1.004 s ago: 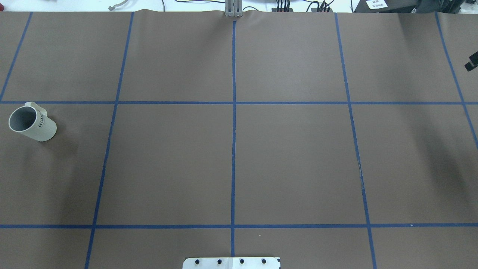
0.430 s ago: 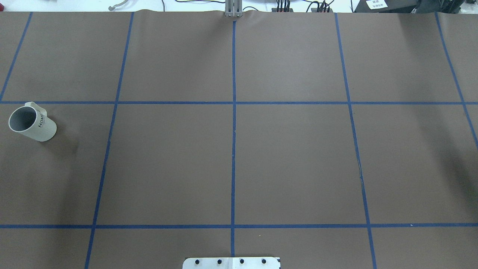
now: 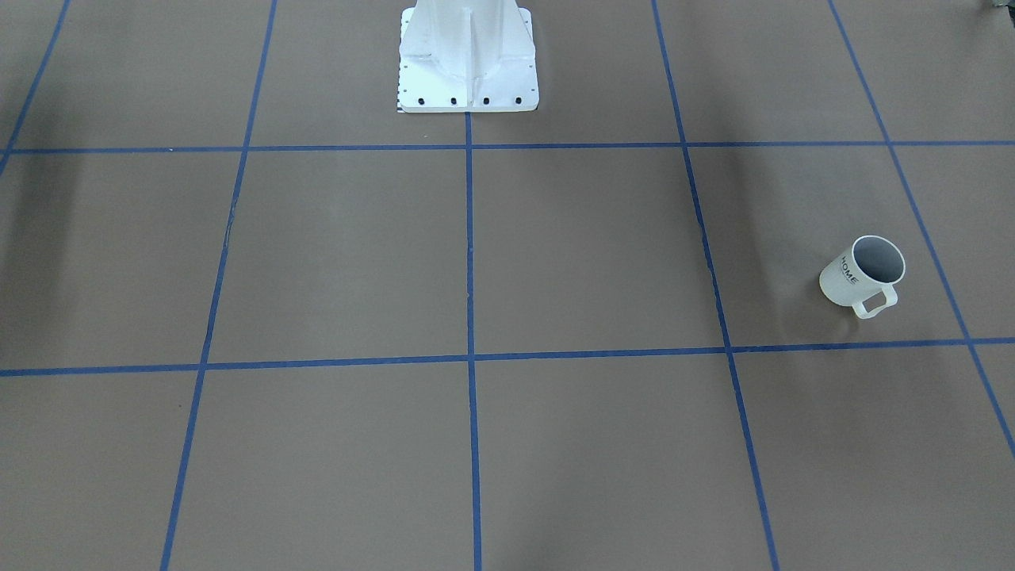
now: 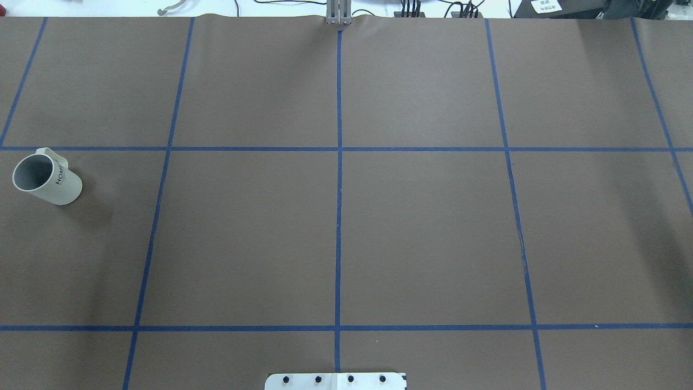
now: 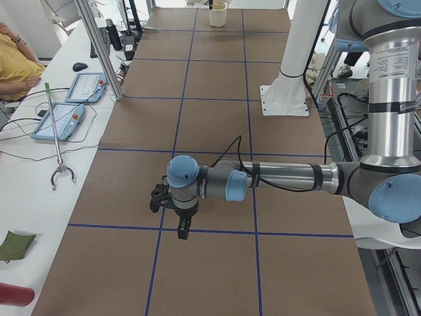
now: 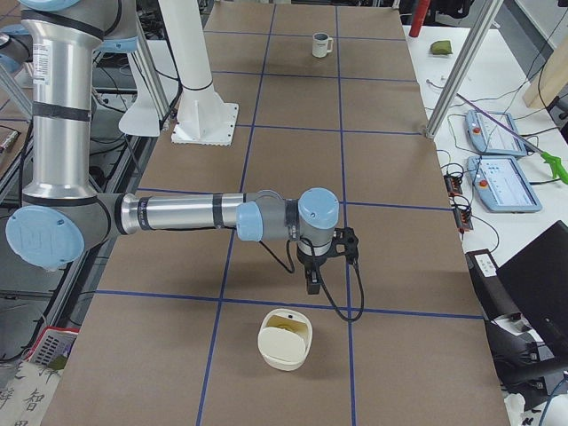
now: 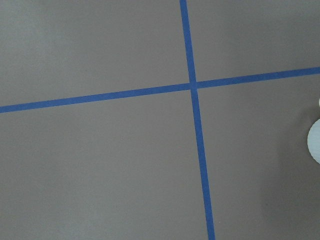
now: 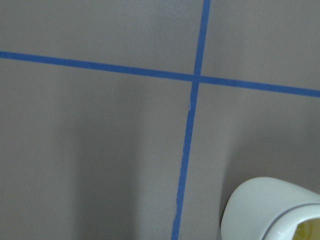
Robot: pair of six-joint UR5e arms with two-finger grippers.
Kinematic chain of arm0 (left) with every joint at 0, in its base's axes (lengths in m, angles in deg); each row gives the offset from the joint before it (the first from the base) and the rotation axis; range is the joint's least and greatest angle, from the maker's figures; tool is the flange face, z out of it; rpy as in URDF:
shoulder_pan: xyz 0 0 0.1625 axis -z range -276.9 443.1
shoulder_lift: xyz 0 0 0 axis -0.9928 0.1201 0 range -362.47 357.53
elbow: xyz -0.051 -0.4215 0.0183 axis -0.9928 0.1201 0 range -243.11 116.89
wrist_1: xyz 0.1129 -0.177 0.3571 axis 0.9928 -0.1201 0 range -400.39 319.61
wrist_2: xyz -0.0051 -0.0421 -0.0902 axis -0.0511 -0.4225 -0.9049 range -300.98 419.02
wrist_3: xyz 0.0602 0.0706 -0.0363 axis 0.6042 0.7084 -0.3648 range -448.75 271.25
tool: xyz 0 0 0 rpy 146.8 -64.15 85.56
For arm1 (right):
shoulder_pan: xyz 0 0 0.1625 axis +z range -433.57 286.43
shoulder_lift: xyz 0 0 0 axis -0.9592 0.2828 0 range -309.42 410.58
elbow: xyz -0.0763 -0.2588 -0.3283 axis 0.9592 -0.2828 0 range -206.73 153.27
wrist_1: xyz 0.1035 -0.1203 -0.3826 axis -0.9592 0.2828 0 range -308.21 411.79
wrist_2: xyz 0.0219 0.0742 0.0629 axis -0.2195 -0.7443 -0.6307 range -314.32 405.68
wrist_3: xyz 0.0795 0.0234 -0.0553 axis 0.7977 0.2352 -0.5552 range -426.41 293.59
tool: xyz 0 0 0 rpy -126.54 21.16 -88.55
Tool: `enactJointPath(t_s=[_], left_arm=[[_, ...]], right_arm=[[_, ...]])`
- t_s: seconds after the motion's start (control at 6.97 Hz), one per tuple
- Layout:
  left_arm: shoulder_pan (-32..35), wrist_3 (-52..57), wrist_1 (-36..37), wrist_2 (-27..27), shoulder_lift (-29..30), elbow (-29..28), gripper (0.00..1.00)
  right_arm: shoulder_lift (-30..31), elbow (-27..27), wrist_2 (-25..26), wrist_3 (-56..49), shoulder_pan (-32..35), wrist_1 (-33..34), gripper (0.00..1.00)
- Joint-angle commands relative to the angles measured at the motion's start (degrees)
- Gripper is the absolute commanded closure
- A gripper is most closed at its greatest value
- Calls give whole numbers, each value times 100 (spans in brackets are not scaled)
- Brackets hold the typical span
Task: Left arm hands cup to right arm to dump lemon
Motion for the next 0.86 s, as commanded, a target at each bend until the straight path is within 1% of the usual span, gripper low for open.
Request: enactJointPath(t_s=[0.0, 0.29, 0.72], left_arm=[[13, 9, 497, -13, 14, 325, 0], [4, 9, 639, -13, 22, 485, 0], [13, -61, 639, -13, -4, 416, 0]], right_arm=[[322, 203, 72, -10, 8, -26, 0], [384, 432, 29, -1, 0, 18, 0], [472, 468, 11, -1, 0, -9, 0]])
